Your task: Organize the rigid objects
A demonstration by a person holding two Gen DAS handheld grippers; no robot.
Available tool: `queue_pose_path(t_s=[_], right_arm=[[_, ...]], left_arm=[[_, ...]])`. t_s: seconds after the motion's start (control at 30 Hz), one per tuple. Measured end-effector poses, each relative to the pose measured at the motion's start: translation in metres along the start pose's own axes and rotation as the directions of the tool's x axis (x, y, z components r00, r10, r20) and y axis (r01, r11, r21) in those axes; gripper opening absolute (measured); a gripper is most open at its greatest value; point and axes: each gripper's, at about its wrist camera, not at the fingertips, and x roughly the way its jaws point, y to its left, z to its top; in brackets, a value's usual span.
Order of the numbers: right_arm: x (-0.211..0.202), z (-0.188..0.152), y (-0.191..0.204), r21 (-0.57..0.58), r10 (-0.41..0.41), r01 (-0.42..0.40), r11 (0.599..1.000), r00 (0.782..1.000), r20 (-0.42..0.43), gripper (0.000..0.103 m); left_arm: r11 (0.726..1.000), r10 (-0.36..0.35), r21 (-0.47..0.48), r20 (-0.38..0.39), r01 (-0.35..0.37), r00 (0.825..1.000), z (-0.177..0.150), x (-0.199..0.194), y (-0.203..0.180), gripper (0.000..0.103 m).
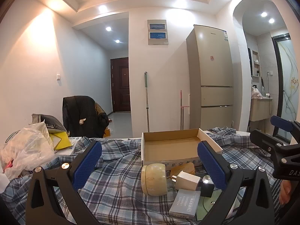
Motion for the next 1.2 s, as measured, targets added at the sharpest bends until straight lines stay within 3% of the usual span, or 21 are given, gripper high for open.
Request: queue_pose_path(t_s=[0.13,0.3,0.43,0.63,0.77,0.9,1.0,1.07,1.13,1.2], right_arm=[[0.001,-0.001,0.002,-0.005,-0.002,0.002,1.0,1.0,-0.004,0.103],[0.005,-0.002,-0.001,0.016,0.017,-0.017,1.0,0.999,-0.031,0.103],[0.007,0.001,-0.007,0.042,0.002,0.0,0.999,0.999,-0.046,0.103],[0.001,0.028,-0.015,0.058,-0.03,0.034,0.998,0.997,-0.072,0.103],[0.002,0.056,-0.03,0.147,0.06,-0.044,0.988,0.993,-0.105,0.103],[0.008,0.065,-0.038,0.19,0.053,-0.033,0.981,0.994,-0.1,0.103],[0.025,0.058,-0.04,0.218,0.043,-0.013,0.976,0.99,-0.135,0.102],[0.038,0.049,-0.041,0.238,0.035,0.002,0.971,0.988,-0.153,0.102],[0.045,0.036,-0.04,0.232,-0.005,0.043,0.972,0.987,-0.159,0.102],[0.054,0.025,-0.036,0.185,-0.021,0.058,0.981,0.98,-0.2,0.102]], left_arm=[[1.0,-0.001,0.022,-0.018,0.002,1.0,0.001,0.004,-0.005,0.103],[0.998,0.032,0.062,-0.103,-0.025,0.994,0.006,0.019,-0.009,0.103],[0.999,-0.042,0.015,-0.136,0.044,0.99,0.022,0.016,-0.003,0.103],[0.999,-0.033,0.027,-0.084,0.035,0.996,0.049,0.003,0.002,0.103],[0.997,0.016,0.074,-0.098,-0.009,0.995,0.054,0.004,0.003,0.103],[0.993,0.007,0.116,-0.122,0.007,0.992,0.047,0.014,0.002,0.103],[0.994,-0.023,0.104,-0.218,0.046,0.976,0.038,0.036,0.004,0.103],[0.994,-0.006,0.104,-0.293,0.038,0.956,0.03,0.056,0.003,0.103],[0.996,-0.008,0.078,-0.363,0.039,0.932,0.023,0.075,0.005,0.103],[0.997,-0.064,0.014,-0.446,0.078,0.893,0.013,0.096,0.008,0.103]])
